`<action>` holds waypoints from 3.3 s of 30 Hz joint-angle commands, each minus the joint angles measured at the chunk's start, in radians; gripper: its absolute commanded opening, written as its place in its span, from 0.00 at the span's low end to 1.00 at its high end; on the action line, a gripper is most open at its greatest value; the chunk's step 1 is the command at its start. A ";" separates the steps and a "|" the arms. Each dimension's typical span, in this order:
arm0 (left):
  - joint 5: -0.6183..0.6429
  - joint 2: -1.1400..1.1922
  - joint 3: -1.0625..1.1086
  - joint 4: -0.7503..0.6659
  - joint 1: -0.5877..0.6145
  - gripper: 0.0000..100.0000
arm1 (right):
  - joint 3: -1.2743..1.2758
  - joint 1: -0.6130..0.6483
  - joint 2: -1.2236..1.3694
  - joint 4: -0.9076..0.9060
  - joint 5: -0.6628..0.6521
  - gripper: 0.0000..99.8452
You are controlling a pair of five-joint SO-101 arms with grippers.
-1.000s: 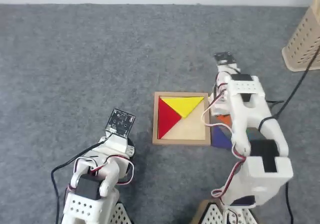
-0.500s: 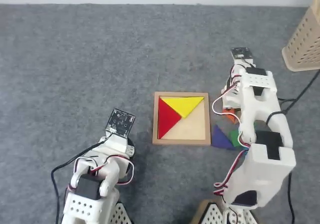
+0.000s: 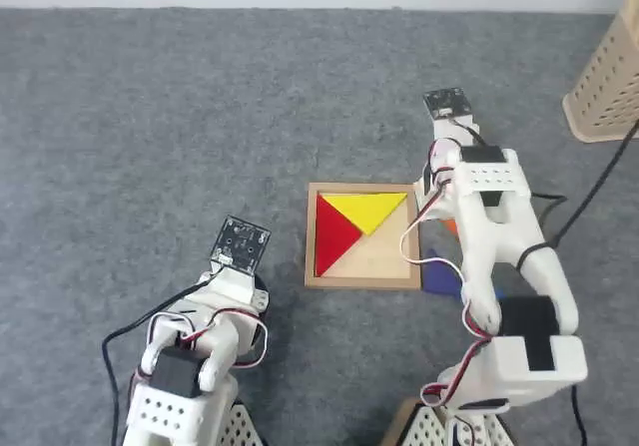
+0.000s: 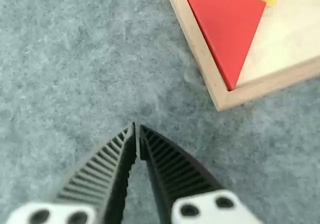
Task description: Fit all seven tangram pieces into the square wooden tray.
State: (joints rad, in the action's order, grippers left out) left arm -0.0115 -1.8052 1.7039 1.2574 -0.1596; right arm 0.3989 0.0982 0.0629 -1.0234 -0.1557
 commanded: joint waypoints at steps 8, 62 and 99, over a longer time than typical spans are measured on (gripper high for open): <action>0.006 -0.020 -0.019 0.006 0.000 0.01 | -0.115 -0.047 0.163 0.025 -0.008 0.18; 0.006 -0.020 -0.019 0.006 0.000 0.01 | -0.264 -0.010 0.239 -0.099 -0.097 0.22; 0.006 -0.020 -0.019 0.006 0.000 0.01 | -0.184 0.183 -0.085 -0.332 0.288 0.01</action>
State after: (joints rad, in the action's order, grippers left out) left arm -0.0115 -1.8052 1.7039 1.2574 -0.1596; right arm 0.1841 0.1795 0.0967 -1.3364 0.0683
